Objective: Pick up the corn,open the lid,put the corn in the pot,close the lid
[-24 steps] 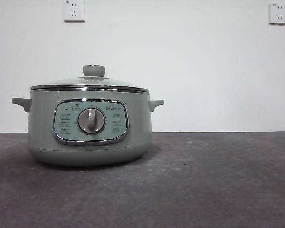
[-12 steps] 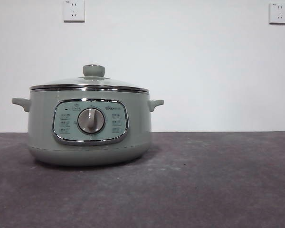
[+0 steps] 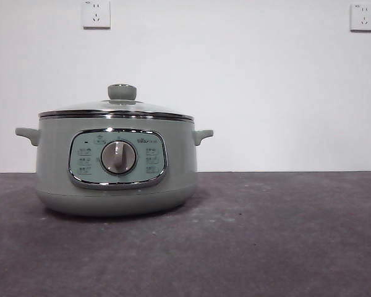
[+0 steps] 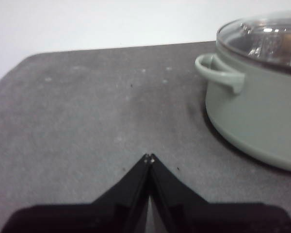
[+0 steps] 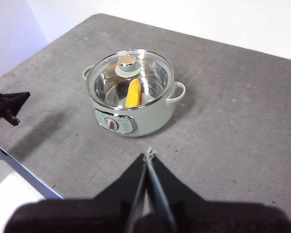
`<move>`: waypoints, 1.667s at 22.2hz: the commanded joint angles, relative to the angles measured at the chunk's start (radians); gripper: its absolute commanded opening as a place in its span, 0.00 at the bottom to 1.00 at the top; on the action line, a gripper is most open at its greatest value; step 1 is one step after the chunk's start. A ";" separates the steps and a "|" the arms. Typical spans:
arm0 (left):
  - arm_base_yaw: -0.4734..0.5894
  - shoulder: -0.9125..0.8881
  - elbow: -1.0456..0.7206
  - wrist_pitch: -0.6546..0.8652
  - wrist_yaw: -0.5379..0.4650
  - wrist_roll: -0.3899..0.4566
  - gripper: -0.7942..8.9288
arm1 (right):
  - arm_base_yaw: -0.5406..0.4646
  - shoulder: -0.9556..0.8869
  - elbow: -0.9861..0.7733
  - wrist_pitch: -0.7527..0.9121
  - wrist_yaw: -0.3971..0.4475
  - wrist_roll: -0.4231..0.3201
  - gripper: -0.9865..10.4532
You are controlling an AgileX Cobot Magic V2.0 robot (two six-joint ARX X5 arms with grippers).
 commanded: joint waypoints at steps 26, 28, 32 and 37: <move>0.002 -0.019 -0.069 0.043 0.278 -0.031 0.08 | 0.000 0.018 -0.006 -0.024 0.026 -0.004 0.09; 0.002 -0.012 -0.069 0.043 0.278 -0.031 0.08 | 0.000 0.021 -0.006 -0.024 0.026 -0.004 0.09; 0.002 0.000 -0.069 0.043 0.278 -0.031 0.08 | 0.000 0.023 -0.006 -0.024 0.026 -0.004 0.09; 0.002 0.015 -0.069 0.043 0.278 -0.031 0.08 | 0.000 0.023 -0.006 -0.024 0.026 -0.004 0.09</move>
